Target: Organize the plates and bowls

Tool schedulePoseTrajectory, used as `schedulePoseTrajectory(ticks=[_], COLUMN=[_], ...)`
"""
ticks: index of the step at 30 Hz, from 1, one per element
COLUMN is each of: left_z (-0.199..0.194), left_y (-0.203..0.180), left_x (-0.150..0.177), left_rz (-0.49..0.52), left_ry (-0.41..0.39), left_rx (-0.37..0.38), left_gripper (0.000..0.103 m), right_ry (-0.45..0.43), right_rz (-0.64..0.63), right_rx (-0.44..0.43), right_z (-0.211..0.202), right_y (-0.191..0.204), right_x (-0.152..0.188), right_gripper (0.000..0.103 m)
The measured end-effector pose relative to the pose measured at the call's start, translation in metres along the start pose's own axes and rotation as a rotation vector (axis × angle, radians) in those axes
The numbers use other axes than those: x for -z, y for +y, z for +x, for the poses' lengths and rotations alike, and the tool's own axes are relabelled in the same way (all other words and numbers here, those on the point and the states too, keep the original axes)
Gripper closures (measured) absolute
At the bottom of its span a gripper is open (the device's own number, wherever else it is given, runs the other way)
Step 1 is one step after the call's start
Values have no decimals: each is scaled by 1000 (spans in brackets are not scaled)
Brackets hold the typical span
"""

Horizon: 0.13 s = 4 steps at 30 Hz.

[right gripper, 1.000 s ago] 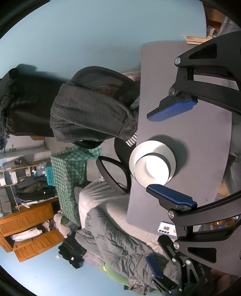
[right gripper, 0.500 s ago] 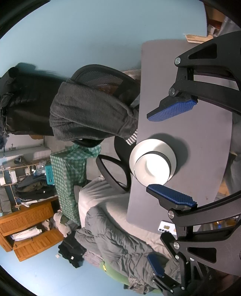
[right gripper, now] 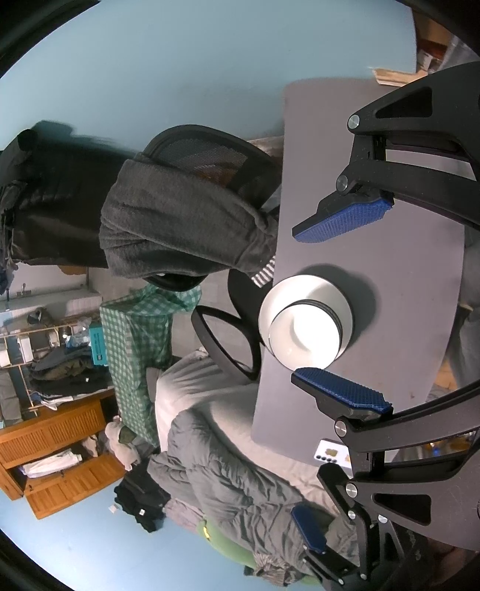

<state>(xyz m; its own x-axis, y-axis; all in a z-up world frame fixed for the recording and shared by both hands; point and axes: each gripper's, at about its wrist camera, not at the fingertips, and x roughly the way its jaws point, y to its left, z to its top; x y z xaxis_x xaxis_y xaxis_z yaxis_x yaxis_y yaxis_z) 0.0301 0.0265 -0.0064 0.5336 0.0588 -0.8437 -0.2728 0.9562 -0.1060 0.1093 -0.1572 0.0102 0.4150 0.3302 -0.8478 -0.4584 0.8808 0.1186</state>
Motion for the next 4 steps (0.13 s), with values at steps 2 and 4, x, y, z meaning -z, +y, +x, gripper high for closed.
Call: schedulePoseTrajectory(ticks=[2, 4], left_z=[0, -1], left_y=[0, 1], left_x=[0, -1], left_rz=[-2, -8], left_ry=[2, 3], left_rx=[0, 3], left_gripper=[21, 21], right_ry=[0, -1], right_rz=[1, 1], right_rx=[-3, -4], right_z=[0, 1], right_y=[0, 1], right_x=[0, 0], right_gripper=[34, 34])
